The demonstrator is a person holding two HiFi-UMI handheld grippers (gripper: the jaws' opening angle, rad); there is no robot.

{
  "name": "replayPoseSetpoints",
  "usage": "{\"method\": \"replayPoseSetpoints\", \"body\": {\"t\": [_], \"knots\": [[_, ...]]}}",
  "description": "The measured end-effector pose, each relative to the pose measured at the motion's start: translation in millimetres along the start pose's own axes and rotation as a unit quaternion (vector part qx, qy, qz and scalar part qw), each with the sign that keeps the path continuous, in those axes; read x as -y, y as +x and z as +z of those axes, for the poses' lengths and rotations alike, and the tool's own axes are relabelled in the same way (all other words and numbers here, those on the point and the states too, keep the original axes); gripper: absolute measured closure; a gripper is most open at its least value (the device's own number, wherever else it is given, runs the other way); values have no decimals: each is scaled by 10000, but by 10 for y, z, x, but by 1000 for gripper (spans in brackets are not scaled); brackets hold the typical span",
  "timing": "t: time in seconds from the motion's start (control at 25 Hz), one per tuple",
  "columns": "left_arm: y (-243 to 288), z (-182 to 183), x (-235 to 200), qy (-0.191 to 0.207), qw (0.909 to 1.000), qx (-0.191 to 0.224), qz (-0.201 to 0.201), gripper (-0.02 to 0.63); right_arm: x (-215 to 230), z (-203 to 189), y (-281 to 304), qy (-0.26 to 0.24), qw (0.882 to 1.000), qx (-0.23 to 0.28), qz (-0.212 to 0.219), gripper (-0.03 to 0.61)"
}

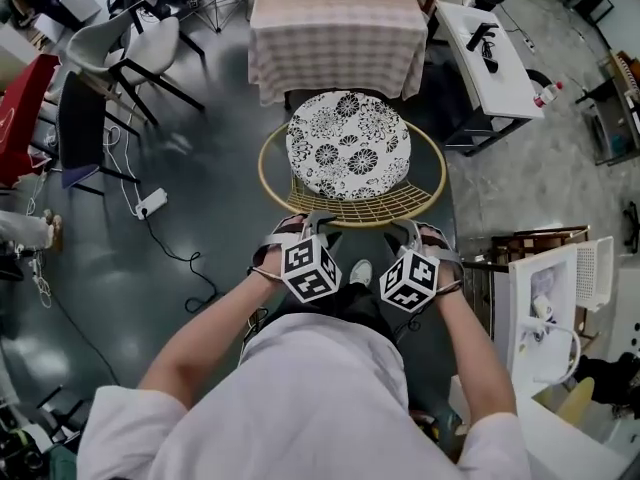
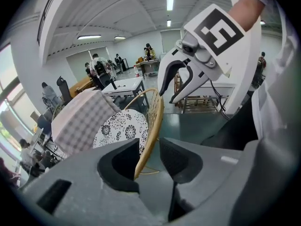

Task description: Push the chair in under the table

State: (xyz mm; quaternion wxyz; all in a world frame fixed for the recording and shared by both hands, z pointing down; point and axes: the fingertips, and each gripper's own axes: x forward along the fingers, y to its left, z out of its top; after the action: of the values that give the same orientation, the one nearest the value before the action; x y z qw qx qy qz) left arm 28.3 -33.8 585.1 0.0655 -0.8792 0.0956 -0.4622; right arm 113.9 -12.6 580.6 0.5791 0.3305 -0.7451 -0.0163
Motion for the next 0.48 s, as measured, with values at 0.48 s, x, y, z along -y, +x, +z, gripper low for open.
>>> {"method": "replayPoseSetpoints", "body": {"t": [0.48], "knots": [[345, -187, -8, 980, 9890, -1104, -55, 469, 59, -119, 359, -1741, 9840, -19, 364, 492]]}}
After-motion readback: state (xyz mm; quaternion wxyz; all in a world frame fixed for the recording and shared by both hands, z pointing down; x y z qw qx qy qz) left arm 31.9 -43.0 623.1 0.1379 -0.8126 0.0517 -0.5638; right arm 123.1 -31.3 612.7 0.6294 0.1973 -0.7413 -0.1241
